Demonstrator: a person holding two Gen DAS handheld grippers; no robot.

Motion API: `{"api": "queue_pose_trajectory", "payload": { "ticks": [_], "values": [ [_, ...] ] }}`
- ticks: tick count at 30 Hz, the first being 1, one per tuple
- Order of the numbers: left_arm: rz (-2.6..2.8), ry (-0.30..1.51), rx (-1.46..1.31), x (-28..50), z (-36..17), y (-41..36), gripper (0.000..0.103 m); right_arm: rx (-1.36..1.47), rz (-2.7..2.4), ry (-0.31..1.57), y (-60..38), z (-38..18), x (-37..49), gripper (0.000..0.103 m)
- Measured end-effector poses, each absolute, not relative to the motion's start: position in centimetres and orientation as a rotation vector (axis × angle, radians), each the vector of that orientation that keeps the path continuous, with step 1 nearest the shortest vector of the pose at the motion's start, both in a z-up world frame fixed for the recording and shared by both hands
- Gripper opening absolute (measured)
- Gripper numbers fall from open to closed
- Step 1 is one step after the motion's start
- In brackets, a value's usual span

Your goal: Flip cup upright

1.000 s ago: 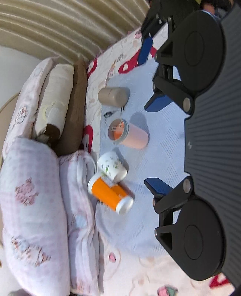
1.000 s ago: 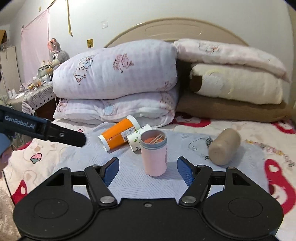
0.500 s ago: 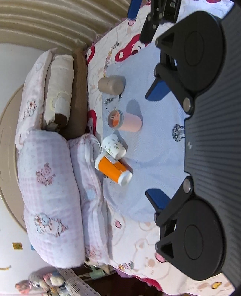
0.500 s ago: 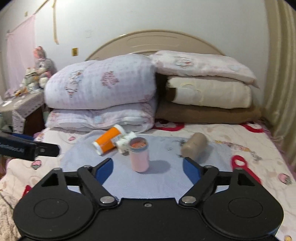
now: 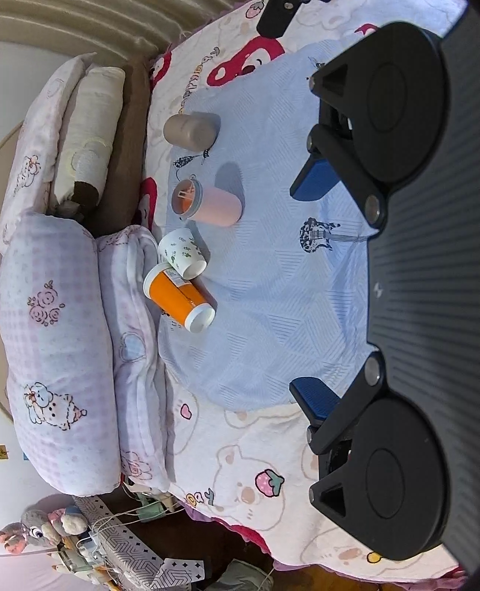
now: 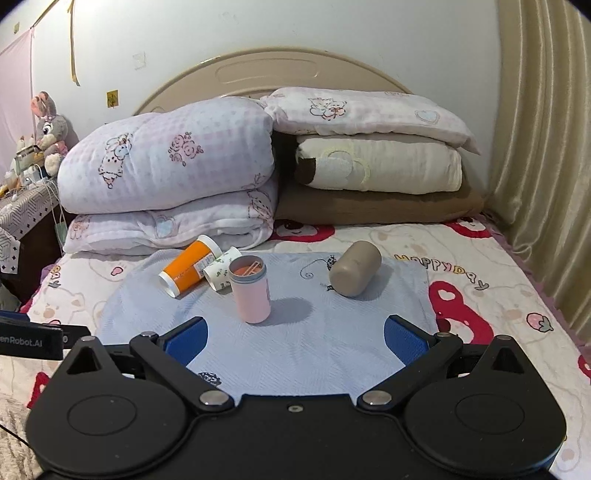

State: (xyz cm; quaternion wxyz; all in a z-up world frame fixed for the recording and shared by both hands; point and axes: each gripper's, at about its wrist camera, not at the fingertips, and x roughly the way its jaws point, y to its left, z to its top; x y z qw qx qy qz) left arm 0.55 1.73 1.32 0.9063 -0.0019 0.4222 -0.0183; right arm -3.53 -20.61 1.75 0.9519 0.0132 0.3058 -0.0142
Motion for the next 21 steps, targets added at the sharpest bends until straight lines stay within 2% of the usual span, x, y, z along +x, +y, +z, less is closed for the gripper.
{"api": "queue_pose_trajectory", "payload": {
  "ticks": [21],
  "values": [
    [-0.003,0.91,0.02,1.46,0.82,1.62,0.103,0.034,-0.079,0.654,-20.69,1.43,-2.97,0.103]
  ]
}}
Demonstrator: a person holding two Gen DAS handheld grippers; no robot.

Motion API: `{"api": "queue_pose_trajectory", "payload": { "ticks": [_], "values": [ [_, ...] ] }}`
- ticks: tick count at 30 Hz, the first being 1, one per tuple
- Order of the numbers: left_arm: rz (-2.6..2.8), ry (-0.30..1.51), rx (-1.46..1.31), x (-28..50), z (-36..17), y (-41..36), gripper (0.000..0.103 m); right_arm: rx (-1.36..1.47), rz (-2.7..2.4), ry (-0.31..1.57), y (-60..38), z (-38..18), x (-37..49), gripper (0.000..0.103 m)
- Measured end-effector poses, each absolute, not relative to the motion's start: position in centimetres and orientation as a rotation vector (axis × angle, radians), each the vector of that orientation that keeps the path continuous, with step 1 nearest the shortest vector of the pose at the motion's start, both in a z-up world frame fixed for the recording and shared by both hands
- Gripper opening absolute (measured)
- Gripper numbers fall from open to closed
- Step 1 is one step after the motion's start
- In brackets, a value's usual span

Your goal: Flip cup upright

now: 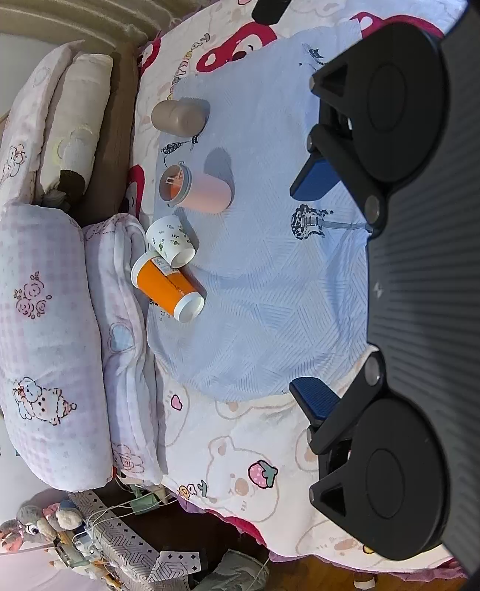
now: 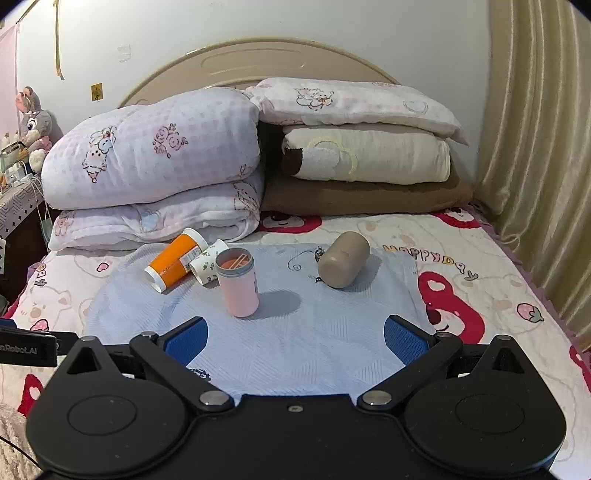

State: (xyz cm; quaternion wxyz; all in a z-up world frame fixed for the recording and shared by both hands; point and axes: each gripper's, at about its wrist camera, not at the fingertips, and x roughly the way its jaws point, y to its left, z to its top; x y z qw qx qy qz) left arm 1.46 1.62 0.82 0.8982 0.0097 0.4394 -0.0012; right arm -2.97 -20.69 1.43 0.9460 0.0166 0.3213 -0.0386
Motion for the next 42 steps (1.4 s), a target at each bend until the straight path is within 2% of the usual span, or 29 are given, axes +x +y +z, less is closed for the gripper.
{"api": "queue_pose_trajectory", "payload": {
  "ticks": [42],
  "values": [
    [-0.028,0.928,0.041,1.23,0.64,1.03,0.103,0.056,-0.111,0.644,-21.49,1.26,-3.34,0.103]
  ]
}}
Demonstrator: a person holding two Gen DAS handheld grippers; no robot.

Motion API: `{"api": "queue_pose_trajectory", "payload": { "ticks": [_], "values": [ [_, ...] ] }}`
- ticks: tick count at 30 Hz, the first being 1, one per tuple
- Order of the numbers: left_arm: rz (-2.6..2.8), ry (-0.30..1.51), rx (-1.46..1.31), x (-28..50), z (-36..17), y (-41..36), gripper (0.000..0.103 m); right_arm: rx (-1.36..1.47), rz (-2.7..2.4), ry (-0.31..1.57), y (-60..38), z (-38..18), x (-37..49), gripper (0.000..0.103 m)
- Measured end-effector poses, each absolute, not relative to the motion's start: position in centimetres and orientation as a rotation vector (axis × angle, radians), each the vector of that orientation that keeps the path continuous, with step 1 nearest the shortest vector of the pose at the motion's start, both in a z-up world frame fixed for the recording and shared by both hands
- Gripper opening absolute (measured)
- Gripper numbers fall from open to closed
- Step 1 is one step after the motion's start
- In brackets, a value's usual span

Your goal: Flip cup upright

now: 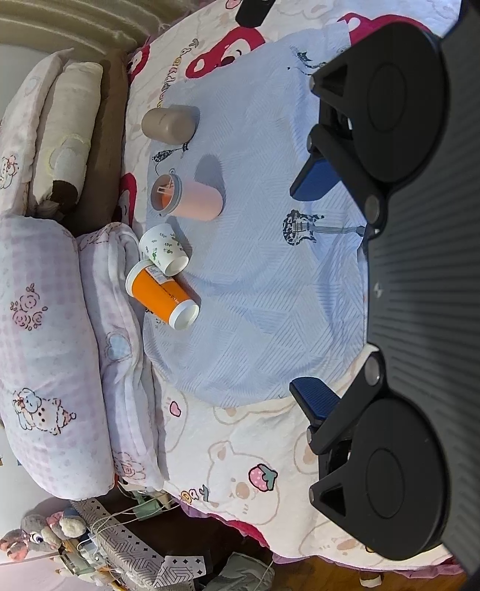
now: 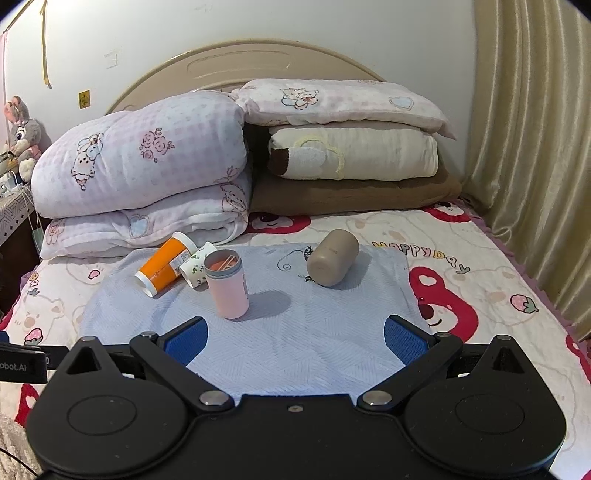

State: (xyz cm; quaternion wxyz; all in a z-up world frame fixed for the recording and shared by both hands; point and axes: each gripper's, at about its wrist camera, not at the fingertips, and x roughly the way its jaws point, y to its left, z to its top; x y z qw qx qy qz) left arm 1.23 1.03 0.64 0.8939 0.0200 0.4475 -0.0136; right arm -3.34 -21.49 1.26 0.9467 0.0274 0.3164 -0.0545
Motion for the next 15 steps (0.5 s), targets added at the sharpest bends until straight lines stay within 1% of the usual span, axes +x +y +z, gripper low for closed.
{"api": "queue_pose_trajectory", "payload": {
  "ticks": [15],
  "values": [
    [-0.01,0.935,0.053,1.12,0.49,1.01,0.103,0.055,-0.123,0.639,-21.72,1.3,-3.48,0.103]
  ]
}}
